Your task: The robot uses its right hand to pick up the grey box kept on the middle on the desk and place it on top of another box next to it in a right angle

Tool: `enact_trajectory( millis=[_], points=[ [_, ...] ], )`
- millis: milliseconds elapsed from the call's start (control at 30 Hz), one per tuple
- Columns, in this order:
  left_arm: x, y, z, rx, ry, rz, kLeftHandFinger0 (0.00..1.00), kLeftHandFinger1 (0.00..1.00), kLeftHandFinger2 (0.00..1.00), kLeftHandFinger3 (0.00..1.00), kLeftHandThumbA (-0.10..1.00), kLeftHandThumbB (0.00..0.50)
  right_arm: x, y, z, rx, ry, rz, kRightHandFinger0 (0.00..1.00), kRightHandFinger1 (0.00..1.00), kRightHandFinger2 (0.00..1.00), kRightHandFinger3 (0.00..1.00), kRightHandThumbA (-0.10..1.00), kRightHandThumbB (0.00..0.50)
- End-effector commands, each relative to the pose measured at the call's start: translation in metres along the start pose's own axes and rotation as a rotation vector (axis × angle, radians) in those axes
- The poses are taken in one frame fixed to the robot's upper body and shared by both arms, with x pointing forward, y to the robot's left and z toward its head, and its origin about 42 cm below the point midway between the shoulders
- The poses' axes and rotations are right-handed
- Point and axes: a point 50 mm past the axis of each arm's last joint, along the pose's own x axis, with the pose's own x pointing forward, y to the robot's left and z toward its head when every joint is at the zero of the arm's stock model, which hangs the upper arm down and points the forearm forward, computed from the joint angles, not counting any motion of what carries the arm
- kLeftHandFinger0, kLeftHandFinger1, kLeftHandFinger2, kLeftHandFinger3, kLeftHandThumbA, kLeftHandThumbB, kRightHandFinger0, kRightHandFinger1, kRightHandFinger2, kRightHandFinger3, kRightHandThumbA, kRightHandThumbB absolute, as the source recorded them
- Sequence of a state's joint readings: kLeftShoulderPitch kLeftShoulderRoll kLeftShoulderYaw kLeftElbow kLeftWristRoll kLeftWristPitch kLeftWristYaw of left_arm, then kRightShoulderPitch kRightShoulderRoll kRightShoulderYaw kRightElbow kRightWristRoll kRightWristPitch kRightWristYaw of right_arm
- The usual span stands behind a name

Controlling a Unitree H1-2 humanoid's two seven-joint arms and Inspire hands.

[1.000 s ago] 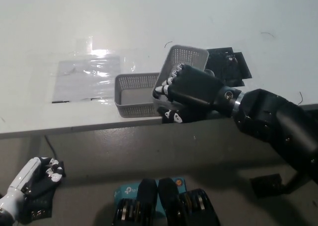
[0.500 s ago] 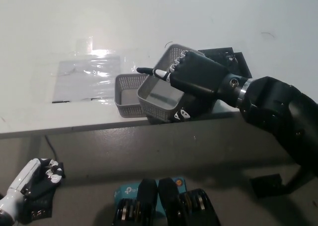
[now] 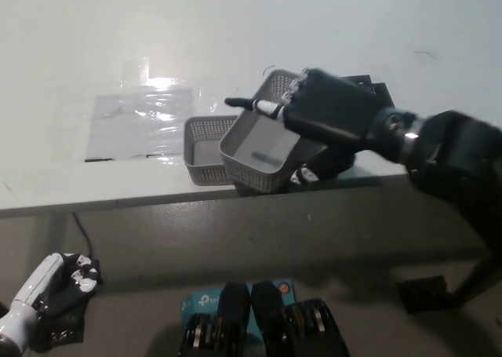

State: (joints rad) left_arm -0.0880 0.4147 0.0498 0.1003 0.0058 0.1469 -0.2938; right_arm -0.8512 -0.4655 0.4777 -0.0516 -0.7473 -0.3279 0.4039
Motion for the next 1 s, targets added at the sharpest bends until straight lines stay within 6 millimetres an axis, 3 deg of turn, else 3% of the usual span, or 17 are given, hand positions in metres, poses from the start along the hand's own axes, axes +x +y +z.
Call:
enact_trajectory(
  millis=[0,100,133,167,200,233,267,300,400,467,500,533,600,633,733,833,967],
  points=[
    [-0.002,0.014,0.008,0.027,-0.029,0.000,0.00,0.00,0.00,0.00,-0.10,0.500,-0.044,-0.075,-0.010,0.122,0.071,0.036,0.00,0.00,0.25,1.00,1.00,0.426],
    [-0.003,0.015,0.008,0.030,-0.025,0.003,0.00,0.00,0.00,0.00,-0.10,0.500,-0.061,-0.091,-0.013,0.154,0.113,0.048,0.00,0.00,0.33,1.00,1.00,0.459],
    [-0.004,0.015,0.009,0.030,-0.029,0.006,0.00,0.00,0.00,0.00,-0.10,0.500,-0.082,-0.104,-0.013,0.204,0.167,0.086,0.03,0.05,0.47,1.00,1.00,0.488],
    [-0.005,0.015,0.008,0.025,-0.026,0.003,0.00,0.00,0.00,0.00,-0.10,0.500,-0.094,-0.107,-0.014,0.252,0.175,0.092,0.05,0.08,0.55,1.00,1.00,0.461],
    [-0.004,0.015,0.008,0.025,-0.025,0.004,0.00,0.00,0.00,0.00,-0.10,0.500,-0.099,-0.109,-0.014,0.283,0.198,0.105,0.09,0.14,0.61,1.00,1.00,0.480],
    [-0.005,0.015,0.008,0.026,-0.029,0.004,0.00,0.00,0.00,0.00,-0.10,0.500,-0.115,-0.114,-0.015,0.370,0.232,0.103,0.14,0.17,0.65,1.00,1.00,0.451],
    [-0.004,0.016,0.008,0.025,-0.029,0.007,0.00,0.00,0.00,0.00,-0.10,0.500,-0.115,-0.115,-0.016,0.376,0.231,0.101,0.14,0.17,0.65,1.00,1.00,0.450],
    [-0.005,0.016,0.007,0.018,-0.036,0.004,0.00,0.00,0.00,0.00,-0.10,0.500,-0.130,-0.113,-0.017,0.416,0.262,0.068,0.21,0.25,0.67,1.00,1.00,0.441],
    [-0.006,0.015,0.003,0.003,-0.044,0.005,0.00,0.00,0.00,0.00,-0.10,0.500,-0.160,-0.095,-0.020,0.560,0.320,-0.089,0.21,0.23,0.54,1.00,0.96,0.309],
    [-0.008,0.014,0.002,0.000,-0.035,0.011,0.00,0.00,0.00,0.00,-0.10,0.500,-0.174,-0.073,-0.020,0.705,0.361,-0.203,0.09,0.13,0.47,0.94,0.71,0.158],
    [-0.011,0.015,0.002,0.002,-0.030,0.015,0.00,0.00,0.00,0.00,-0.10,0.500,-0.179,-0.057,-0.021,0.741,0.401,-0.249,0.08,0.13,0.46,0.91,0.80,0.220],
    [-0.010,0.015,0.001,-0.005,-0.037,0.013,0.00,0.00,0.00,0.00,-0.10,0.500,-0.186,-0.037,-0.020,0.816,0.465,-0.309,0.03,0.09,0.43,0.88,0.78,0.190],
    [-0.010,0.012,0.000,-0.006,-0.031,0.014,0.00,0.00,0.00,0.00,-0.10,0.500,-0.195,0.002,-0.016,0.897,0.543,-0.427,0.00,0.04,0.35,0.80,0.66,0.075],
    [-0.011,0.010,-0.001,0.007,-0.025,0.015,0.00,0.00,0.00,0.00,-0.10,0.500,-0.201,0.048,-0.006,0.956,0.645,-0.495,0.00,0.03,0.31,0.78,0.64,0.026],
    [-0.013,0.009,-0.006,0.007,-0.014,0.021,0.02,0.01,0.00,0.00,-0.10,0.500,-0.203,0.106,0.016,1.072,0.819,-0.529,0.00,0.00,0.26,0.71,0.73,0.089],
    [-0.013,0.009,-0.005,0.003,-0.004,0.019,0.00,0.00,0.00,0.00,-0.10,0.500,-0.201,0.148,0.031,1.108,0.945,-0.581,0.00,0.00,0.17,0.61,0.63,0.040],
    [-0.013,0.009,-0.004,0.015,-0.007,0.019,0.00,0.00,0.00,0.00,-0.10,0.500,-0.200,0.173,0.040,1.176,1.045,-0.614,0.00,0.00,0.15,0.59,0.62,0.037]
  ],
)
